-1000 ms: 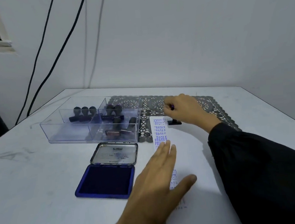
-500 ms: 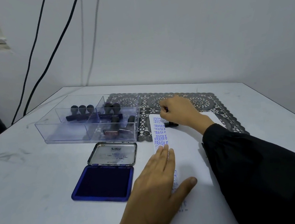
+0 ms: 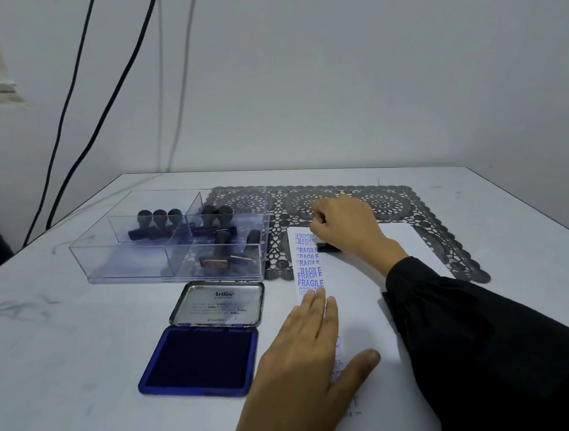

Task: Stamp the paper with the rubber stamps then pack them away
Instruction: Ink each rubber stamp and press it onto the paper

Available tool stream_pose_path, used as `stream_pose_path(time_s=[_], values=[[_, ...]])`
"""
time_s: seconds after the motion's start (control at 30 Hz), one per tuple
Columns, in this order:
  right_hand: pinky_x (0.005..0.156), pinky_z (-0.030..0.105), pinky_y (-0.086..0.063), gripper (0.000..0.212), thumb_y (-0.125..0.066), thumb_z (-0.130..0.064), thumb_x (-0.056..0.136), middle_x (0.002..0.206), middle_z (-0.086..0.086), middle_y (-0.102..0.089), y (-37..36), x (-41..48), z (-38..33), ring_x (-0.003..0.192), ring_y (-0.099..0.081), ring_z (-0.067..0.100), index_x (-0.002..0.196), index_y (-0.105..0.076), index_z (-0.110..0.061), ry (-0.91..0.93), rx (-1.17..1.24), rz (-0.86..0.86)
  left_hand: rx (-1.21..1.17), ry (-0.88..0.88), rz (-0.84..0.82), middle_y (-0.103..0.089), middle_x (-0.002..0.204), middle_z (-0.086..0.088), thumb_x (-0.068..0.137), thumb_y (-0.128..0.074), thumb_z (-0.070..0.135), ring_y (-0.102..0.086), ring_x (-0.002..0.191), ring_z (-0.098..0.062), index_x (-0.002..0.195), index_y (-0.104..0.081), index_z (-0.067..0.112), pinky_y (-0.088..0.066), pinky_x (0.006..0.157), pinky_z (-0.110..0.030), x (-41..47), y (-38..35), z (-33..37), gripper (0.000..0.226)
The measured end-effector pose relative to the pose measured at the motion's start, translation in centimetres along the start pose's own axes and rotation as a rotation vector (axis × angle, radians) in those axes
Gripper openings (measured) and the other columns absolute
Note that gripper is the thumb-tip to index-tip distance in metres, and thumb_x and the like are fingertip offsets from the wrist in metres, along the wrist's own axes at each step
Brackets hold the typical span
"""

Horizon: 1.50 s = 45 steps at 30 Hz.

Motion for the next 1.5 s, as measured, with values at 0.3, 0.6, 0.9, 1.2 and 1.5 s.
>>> stream_pose_path(time_s=[0.3,0.6,0.9,1.2,1.5], values=[[0.05,0.027,-0.024,0.027,-0.054,-0.017,0.076,0.053,0.004,-0.04,5.0,0.8,1.3,0.054,-0.031,0.021,0.057,-0.035,-0.016,-0.114,0.216,0.18,-0.063,-0.004,-0.014,-0.06,0.13,-0.001,0.097,-0.016,0.06,-0.054,0.122,-0.009,0.123,-0.065,0.013,-0.037,0.099,-0.023,-0.2,0.1,0.1,0.073],[0.051,0.027,-0.025,0.029,-0.055,-0.017,0.076,0.054,0.003,-0.04,5.1,0.7,1.0,0.056,-0.032,0.021,0.056,-0.034,-0.016,-0.123,0.235,0.146,-0.254,0.017,-0.012,-0.047,0.143,0.001,0.097,-0.023,0.061,-0.041,0.133,-0.009,0.136,-0.052,0.013,-0.025,0.107,-0.018,-0.7,1.5,0.0,0.069],[0.054,0.026,-0.029,0.033,-0.057,-0.019,0.077,0.05,-0.005,-0.037,8.5,-1.8,-9.2,0.054,-0.036,0.016,0.052,-0.035,-0.018,0.019,0.522,0.021,-0.517,0.339,0.149,-0.009,0.143,0.049,0.056,-0.049,0.088,-0.006,0.133,0.023,0.14,-0.022,0.057,-0.016,0.114,-0.02,-6.2,6.1,-9.1,0.094],[0.062,0.032,-0.042,0.016,-0.056,-0.022,0.08,0.067,0.003,-0.056,3.0,-6.1,-19.7,0.067,-0.053,0.03,0.067,-0.052,-0.012,0.295,0.4,-0.187,-0.405,0.49,-0.09,0.006,0.134,0.048,0.041,-0.041,0.1,-0.006,0.132,0.017,0.141,-0.006,0.056,-0.021,0.114,-0.024,-9.3,6.5,-13.7,0.116],[0.055,0.031,-0.032,0.035,-0.053,-0.015,0.077,0.062,0.003,-0.04,2.2,-6.4,-20.5,0.06,-0.041,0.03,0.058,-0.024,-0.019,0.267,0.301,-0.067,-0.253,0.49,-0.116,0.007,0.141,0.037,0.042,-0.022,0.101,0.005,0.126,0.017,0.148,-0.001,0.045,-0.017,0.113,-0.021,-9.3,6.4,-13.5,0.122]])
Point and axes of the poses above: each hand's wrist, its own x-axis towards the middle knuckle, its own y-axis out of the back of the hand, z = x × y, the point moved 5 cm from there along x, towards the middle knuckle
